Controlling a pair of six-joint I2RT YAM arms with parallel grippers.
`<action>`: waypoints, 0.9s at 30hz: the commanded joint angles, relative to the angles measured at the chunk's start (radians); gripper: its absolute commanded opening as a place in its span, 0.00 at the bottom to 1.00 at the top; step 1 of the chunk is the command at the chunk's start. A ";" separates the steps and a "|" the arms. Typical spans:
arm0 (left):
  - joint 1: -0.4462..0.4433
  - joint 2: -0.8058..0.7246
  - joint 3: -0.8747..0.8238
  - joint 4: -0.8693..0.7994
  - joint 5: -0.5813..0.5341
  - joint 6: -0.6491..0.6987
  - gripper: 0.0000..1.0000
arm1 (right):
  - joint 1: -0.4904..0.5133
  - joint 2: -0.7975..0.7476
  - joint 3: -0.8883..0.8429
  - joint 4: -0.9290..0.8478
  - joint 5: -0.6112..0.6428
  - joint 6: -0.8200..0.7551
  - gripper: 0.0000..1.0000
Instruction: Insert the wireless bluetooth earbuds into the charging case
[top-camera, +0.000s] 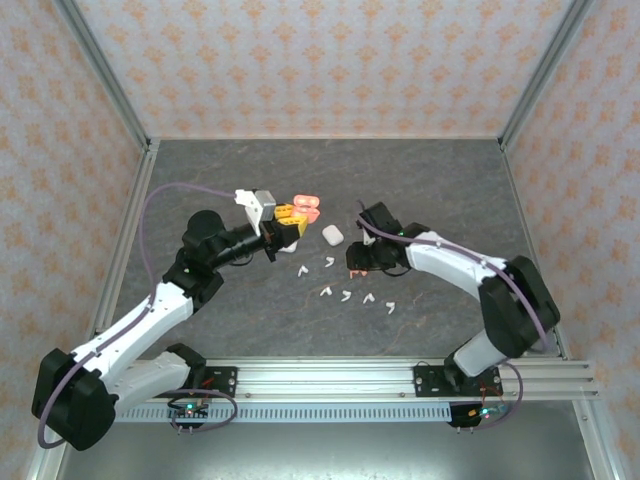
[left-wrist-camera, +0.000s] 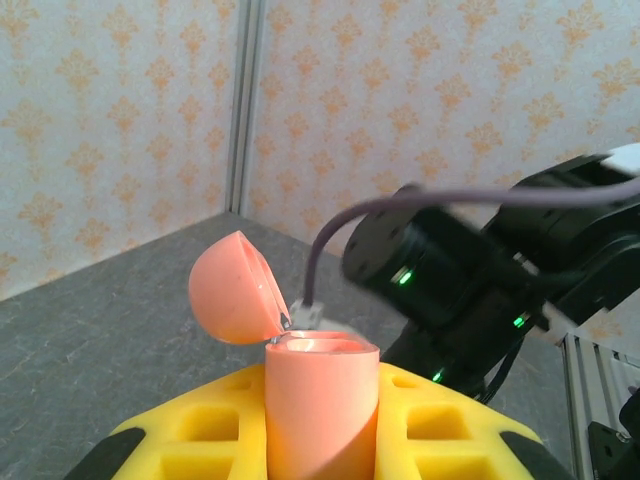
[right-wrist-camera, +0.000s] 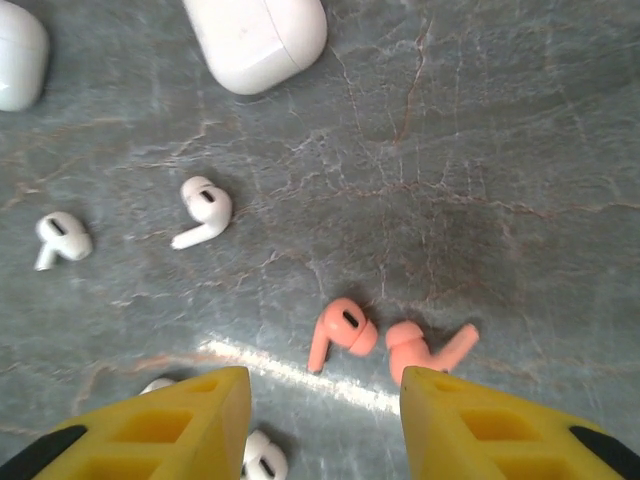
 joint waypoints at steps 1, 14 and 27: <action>-0.005 -0.030 0.007 -0.012 0.034 0.021 0.00 | 0.009 0.068 0.072 0.030 0.023 -0.034 0.42; -0.005 -0.018 0.025 -0.045 0.061 0.028 0.00 | 0.040 0.225 0.142 -0.030 0.055 -0.016 0.37; -0.005 -0.008 0.043 -0.078 0.071 0.040 0.00 | 0.045 0.239 0.126 -0.128 0.074 -0.003 0.36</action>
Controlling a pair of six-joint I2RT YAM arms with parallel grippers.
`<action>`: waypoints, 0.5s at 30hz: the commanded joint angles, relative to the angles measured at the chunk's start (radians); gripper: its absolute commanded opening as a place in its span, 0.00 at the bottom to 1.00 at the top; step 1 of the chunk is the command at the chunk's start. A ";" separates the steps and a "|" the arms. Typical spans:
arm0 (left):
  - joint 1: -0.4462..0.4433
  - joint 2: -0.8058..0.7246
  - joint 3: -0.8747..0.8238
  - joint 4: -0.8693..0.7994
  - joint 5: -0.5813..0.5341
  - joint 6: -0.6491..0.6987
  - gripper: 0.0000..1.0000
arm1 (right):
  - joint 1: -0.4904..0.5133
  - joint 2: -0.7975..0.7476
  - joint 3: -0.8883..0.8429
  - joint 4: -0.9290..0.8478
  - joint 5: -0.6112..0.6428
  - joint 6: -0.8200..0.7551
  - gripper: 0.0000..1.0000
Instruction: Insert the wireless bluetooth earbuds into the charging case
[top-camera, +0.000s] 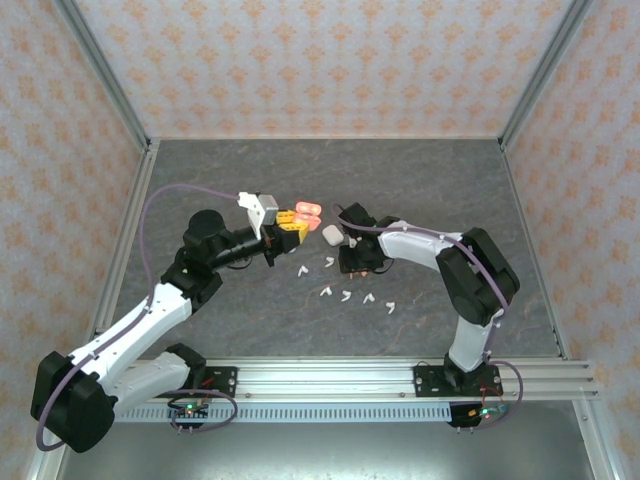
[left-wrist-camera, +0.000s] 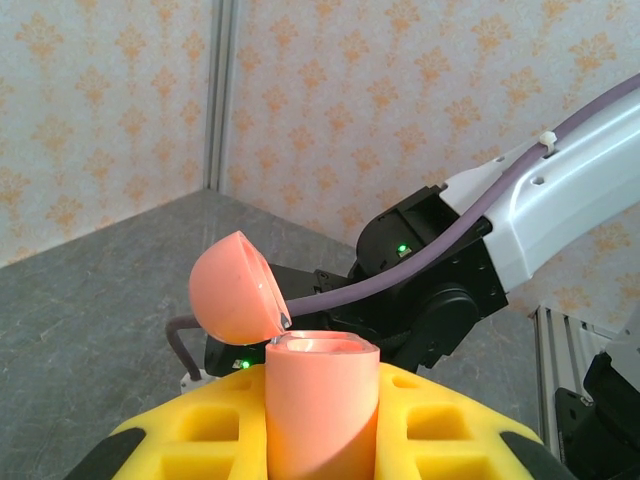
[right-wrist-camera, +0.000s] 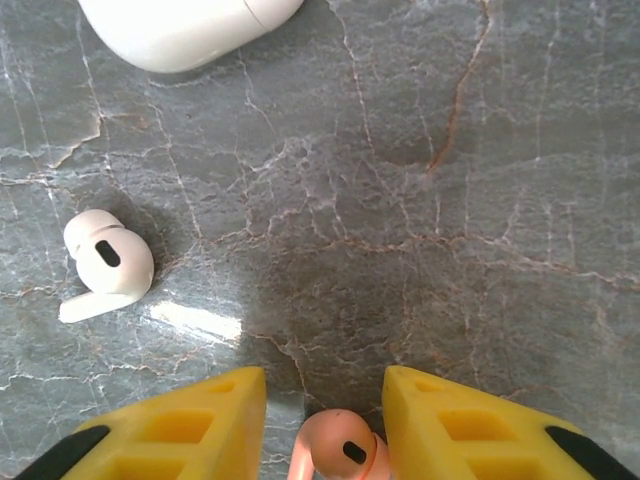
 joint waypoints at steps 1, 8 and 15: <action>-0.005 -0.003 0.035 -0.001 0.019 0.022 0.00 | 0.010 0.005 -0.005 -0.079 0.029 0.013 0.35; -0.005 -0.015 0.030 -0.011 0.013 0.026 0.00 | 0.022 0.001 -0.015 -0.094 0.037 0.014 0.29; -0.005 -0.026 0.028 -0.018 0.008 0.028 0.00 | 0.037 -0.011 -0.039 -0.091 0.051 0.029 0.27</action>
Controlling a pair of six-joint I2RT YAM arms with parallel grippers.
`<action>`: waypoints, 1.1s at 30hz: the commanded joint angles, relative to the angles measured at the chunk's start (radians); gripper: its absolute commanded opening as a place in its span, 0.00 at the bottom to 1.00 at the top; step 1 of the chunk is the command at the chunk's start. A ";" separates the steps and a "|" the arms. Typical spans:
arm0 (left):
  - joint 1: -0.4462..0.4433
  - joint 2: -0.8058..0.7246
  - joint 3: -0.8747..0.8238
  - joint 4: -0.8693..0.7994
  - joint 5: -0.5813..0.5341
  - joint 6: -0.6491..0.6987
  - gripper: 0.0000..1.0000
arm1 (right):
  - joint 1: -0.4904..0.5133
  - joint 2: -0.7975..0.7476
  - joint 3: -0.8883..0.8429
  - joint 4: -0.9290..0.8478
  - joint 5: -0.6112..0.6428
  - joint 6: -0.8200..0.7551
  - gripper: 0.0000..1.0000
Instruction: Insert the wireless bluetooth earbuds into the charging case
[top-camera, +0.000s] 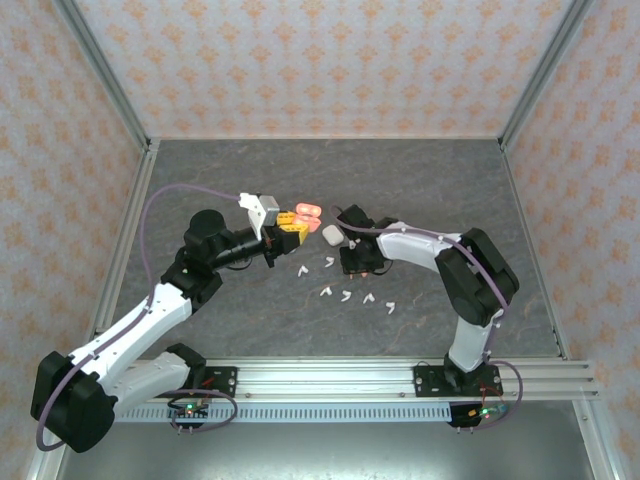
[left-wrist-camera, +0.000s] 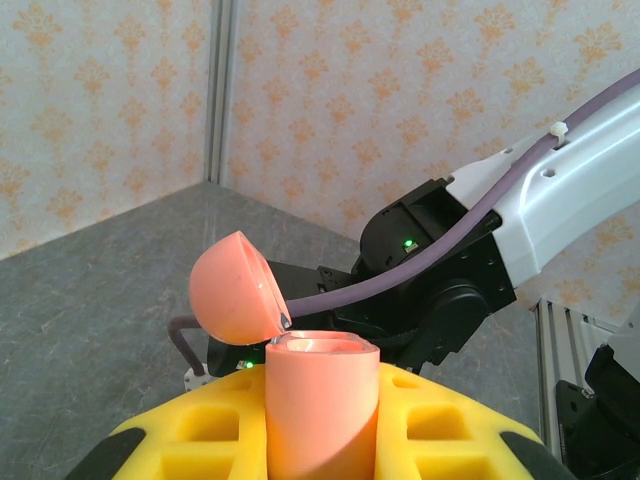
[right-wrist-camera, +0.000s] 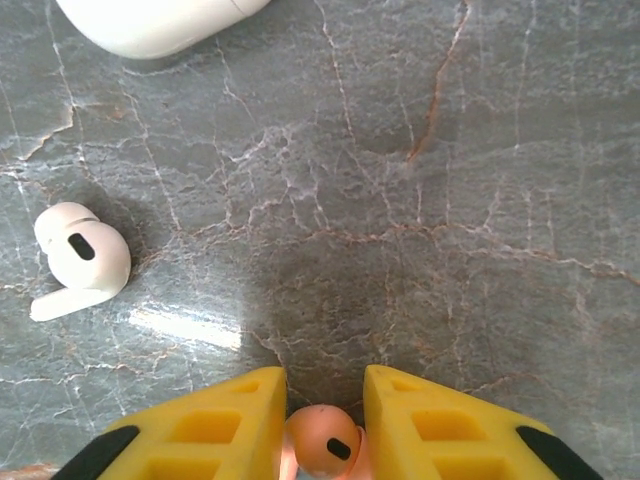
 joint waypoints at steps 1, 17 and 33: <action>-0.005 -0.027 0.026 -0.001 0.005 0.020 0.00 | 0.020 -0.014 -0.040 -0.079 0.009 0.023 0.27; -0.005 -0.042 0.007 0.006 -0.038 0.004 0.00 | 0.022 -0.115 -0.078 -0.002 0.029 0.047 0.17; -0.005 0.038 -0.048 0.240 -0.100 -0.205 0.00 | 0.022 -0.670 -0.163 0.346 0.147 0.092 0.16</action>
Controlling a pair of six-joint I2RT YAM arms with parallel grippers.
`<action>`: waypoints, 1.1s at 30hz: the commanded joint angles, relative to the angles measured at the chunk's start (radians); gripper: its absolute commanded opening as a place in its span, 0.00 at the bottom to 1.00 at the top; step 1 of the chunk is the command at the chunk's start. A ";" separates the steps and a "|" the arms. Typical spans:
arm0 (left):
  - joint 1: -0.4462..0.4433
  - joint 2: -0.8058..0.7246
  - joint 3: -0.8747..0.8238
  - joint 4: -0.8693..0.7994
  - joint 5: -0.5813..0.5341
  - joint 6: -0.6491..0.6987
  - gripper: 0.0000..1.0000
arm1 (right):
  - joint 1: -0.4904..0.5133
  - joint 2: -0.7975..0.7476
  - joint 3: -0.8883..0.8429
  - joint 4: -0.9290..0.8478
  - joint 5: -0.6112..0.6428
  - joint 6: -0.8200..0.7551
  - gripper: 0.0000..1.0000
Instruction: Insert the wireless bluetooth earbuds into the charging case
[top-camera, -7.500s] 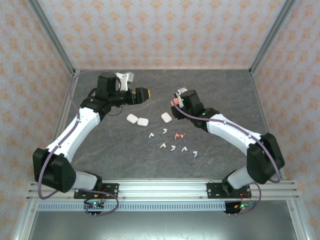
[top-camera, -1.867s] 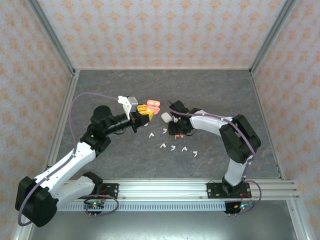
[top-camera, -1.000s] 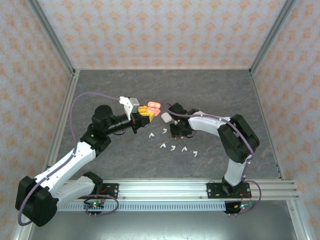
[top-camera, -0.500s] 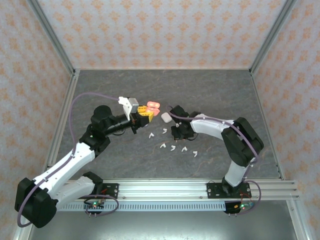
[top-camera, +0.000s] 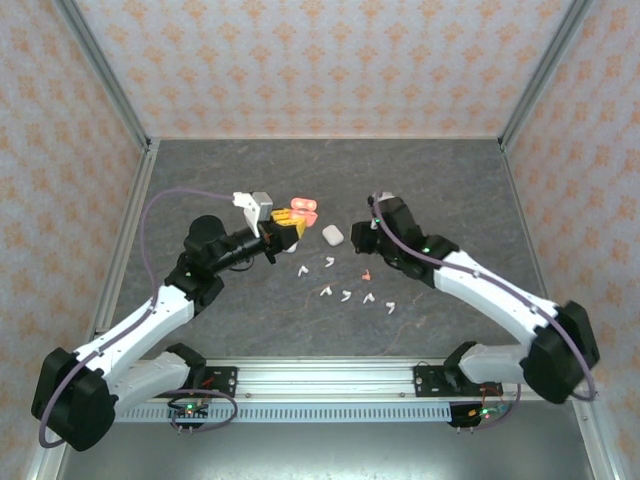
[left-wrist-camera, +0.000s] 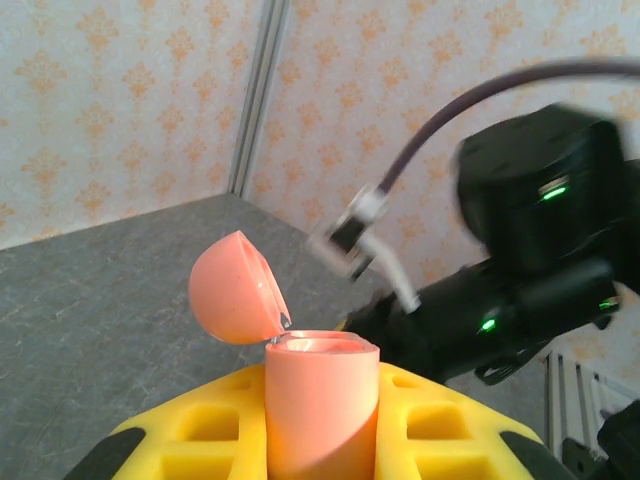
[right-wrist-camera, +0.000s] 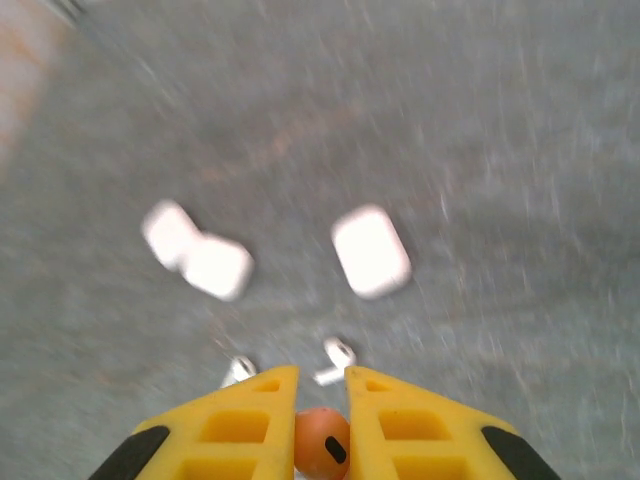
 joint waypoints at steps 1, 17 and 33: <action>-0.005 0.028 0.015 0.103 -0.006 -0.050 0.00 | 0.005 -0.094 0.027 0.098 0.043 -0.005 0.16; -0.031 0.152 0.097 0.144 0.060 -0.058 0.00 | 0.062 -0.029 0.214 0.296 -0.070 -0.058 0.16; -0.039 0.126 0.071 0.136 0.003 -0.048 0.00 | 0.136 0.104 0.270 0.302 -0.095 -0.056 0.16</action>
